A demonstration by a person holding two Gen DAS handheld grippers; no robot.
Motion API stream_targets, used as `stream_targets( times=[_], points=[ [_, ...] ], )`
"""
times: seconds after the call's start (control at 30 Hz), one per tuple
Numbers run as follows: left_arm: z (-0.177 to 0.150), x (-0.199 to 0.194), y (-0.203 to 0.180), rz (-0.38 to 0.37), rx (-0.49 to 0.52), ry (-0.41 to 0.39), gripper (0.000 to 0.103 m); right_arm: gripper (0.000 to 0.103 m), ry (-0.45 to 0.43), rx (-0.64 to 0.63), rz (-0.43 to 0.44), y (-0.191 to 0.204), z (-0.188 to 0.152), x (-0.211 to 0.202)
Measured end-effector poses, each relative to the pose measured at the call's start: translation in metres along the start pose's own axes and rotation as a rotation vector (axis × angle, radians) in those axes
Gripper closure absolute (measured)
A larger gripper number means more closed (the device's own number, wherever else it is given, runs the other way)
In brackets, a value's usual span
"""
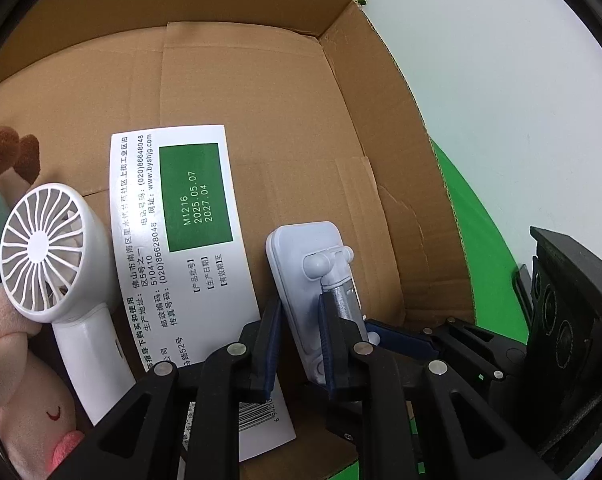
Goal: Organize objects
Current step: 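Lower the phone stand into the tray box beside the product box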
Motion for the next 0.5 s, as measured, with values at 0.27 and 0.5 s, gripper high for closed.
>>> stream_targets(
  times=[0.27, 0.5],
  points=[
    [-0.012, -0.012, 0.005, 0.032, 0.021, -0.042, 0.088, 0.037, 0.001, -0.021, -0.04, 0.003, -0.007, -0.001],
    [-0.021, -0.076, 0.01, 0.121, 0.047, -0.278, 0.051, 0.03, -0.09, -0.048, -0.091, 0.01, -0.01, -0.014]
  ],
)
Point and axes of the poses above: each gripper's, at about its wrist camera, not at the fingertips, and x roughly the way its jaws point, y to its left, z to its top, the point moved 7 cm from there along x, roughly the way its jaws point, and after that the axes turned 7 degrees about -x, right-handed, at the moved point
